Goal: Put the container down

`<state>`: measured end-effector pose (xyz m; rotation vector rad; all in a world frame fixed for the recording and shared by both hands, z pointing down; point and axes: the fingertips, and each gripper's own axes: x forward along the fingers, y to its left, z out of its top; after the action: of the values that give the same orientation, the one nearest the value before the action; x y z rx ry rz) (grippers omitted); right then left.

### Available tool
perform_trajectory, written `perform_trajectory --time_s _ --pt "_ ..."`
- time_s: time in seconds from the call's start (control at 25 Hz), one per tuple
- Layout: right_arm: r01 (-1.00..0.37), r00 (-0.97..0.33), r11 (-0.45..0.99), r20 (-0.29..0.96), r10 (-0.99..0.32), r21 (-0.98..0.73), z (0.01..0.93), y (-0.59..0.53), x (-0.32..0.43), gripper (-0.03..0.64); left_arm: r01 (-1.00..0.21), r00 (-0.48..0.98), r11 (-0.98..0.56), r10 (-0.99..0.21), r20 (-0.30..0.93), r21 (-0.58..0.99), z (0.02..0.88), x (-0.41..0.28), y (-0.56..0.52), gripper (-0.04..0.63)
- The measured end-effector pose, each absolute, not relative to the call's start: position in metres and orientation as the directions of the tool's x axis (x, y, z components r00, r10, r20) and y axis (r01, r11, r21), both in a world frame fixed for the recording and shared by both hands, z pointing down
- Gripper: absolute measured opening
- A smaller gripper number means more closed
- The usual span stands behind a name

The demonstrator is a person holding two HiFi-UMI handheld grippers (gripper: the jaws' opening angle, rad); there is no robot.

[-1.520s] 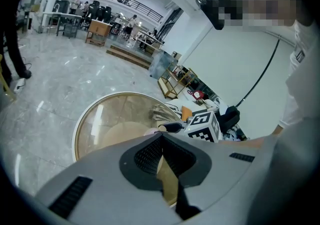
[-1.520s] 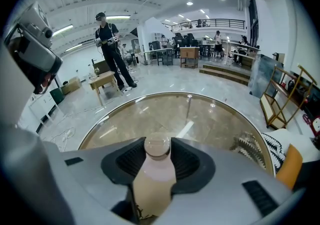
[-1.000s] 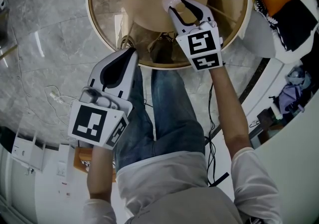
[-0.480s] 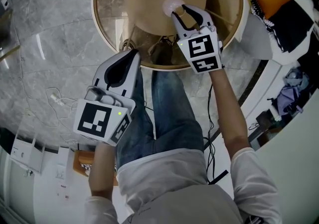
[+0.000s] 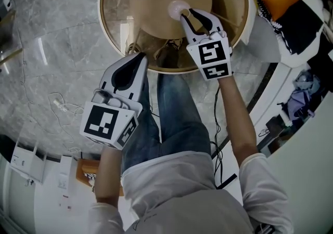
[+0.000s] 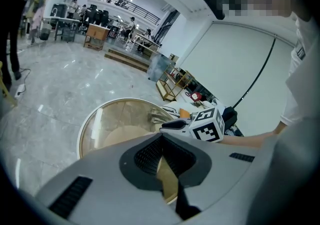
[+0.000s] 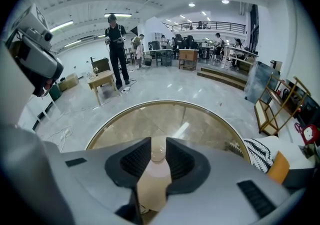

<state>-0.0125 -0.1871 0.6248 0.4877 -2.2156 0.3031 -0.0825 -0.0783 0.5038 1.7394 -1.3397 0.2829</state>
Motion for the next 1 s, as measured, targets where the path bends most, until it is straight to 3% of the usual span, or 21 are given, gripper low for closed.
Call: perform_trajectory --time_s 1.0 --pt "-0.503 -0.619 0.857 0.739 -0.265 -0.114 0.53 -0.178 -0.004 0.066 -0.876 0.396 -0.082 -0.686 0.611 0.476 0.416 -0.073 -0.08 0.017"
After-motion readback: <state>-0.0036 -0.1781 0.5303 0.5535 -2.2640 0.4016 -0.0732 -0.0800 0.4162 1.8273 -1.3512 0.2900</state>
